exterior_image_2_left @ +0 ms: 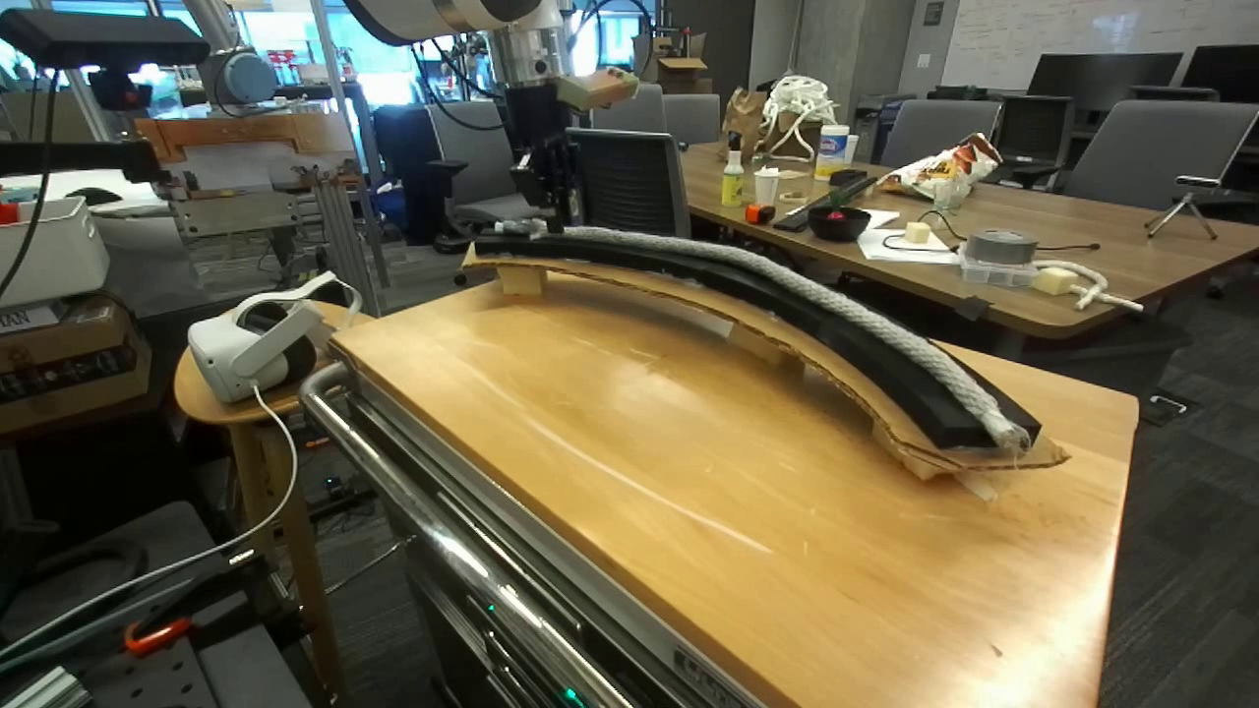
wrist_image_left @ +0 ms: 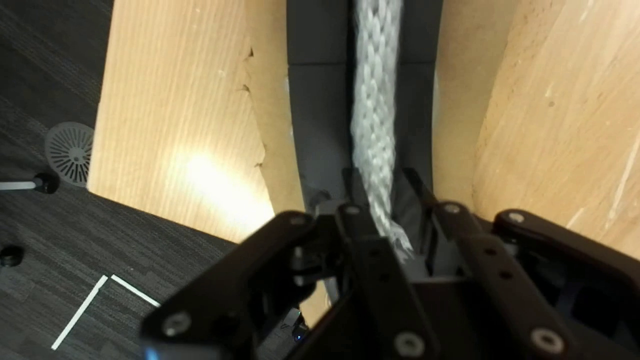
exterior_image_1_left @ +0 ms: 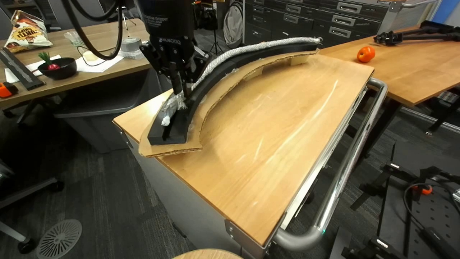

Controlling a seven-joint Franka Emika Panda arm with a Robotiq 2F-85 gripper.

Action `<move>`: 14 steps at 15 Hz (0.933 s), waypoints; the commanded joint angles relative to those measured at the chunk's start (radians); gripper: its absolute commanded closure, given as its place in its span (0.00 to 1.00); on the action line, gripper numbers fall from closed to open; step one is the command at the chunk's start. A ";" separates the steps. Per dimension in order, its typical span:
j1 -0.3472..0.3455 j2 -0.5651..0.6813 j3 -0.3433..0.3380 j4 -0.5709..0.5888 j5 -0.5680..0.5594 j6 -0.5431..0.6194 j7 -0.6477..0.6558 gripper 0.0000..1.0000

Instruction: Put the rope along the center of the black object

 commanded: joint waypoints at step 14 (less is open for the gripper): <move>-0.003 0.024 0.050 0.032 0.020 -0.010 -0.140 0.98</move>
